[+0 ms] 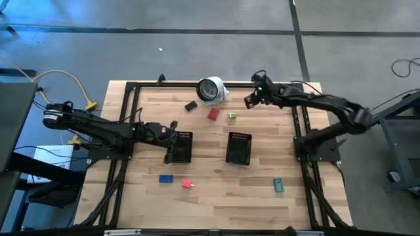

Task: Pick & Place Office items
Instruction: Put the green charger adapter into the left black bin

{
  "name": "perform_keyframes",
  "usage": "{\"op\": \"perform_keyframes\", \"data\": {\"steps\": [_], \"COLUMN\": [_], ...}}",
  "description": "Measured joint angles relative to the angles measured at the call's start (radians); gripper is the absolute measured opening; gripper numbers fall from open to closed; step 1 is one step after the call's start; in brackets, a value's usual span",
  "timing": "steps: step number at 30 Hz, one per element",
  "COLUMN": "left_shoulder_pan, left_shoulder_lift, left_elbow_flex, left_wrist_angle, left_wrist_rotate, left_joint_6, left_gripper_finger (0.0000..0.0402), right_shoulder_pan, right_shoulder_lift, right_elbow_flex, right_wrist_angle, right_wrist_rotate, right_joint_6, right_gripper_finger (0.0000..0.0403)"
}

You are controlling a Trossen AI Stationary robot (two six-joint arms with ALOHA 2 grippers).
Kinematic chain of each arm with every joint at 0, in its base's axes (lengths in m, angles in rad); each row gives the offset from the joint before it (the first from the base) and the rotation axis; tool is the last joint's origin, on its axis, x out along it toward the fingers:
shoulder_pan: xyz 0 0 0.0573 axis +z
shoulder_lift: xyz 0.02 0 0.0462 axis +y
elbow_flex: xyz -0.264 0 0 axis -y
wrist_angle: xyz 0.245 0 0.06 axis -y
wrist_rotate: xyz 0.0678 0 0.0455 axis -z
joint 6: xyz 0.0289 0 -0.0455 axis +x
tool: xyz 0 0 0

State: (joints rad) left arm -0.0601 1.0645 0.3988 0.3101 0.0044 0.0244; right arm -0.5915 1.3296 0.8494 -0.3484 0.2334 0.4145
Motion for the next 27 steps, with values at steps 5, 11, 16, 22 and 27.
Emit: {"op": "perform_keyframes", "data": {"steps": [5,11,16,22,27], "left_shoulder_pan": [0.037,0.086,0.087,0.052,0.033], "left_shoulder_lift": [0.0,0.0,0.0,0.0,0.0], "left_elbow_flex": [0.0,0.0,0.0,0.0,0.0], "left_wrist_angle": [0.0,0.027,0.042,0.042,0.042], "left_wrist_rotate": [0.069,0.166,0.23,0.244,0.244], "left_joint_6": [0.024,0.009,-0.008,-0.019,-0.03], "left_gripper_finger": [0.0135,0.0135,0.0135,0.0135,0.0135], "right_shoulder_pan": [0.159,0.353,0.366,0.3,0.244], "right_shoulder_lift": [-0.182,-0.211,-0.079,0.102,0.175], "right_elbow_flex": [0.0,0.0,0.002,0.0,0.0], "right_wrist_angle": [0.061,0.229,0.288,0.283,0.276], "right_wrist_rotate": [-0.198,-0.16,-0.135,-0.151,-0.157], "right_joint_6": [0.003,-0.046,-0.177,-0.405,-0.529], "right_gripper_finger": [0.0174,0.0174,0.0174,0.0174,0.0174]}}
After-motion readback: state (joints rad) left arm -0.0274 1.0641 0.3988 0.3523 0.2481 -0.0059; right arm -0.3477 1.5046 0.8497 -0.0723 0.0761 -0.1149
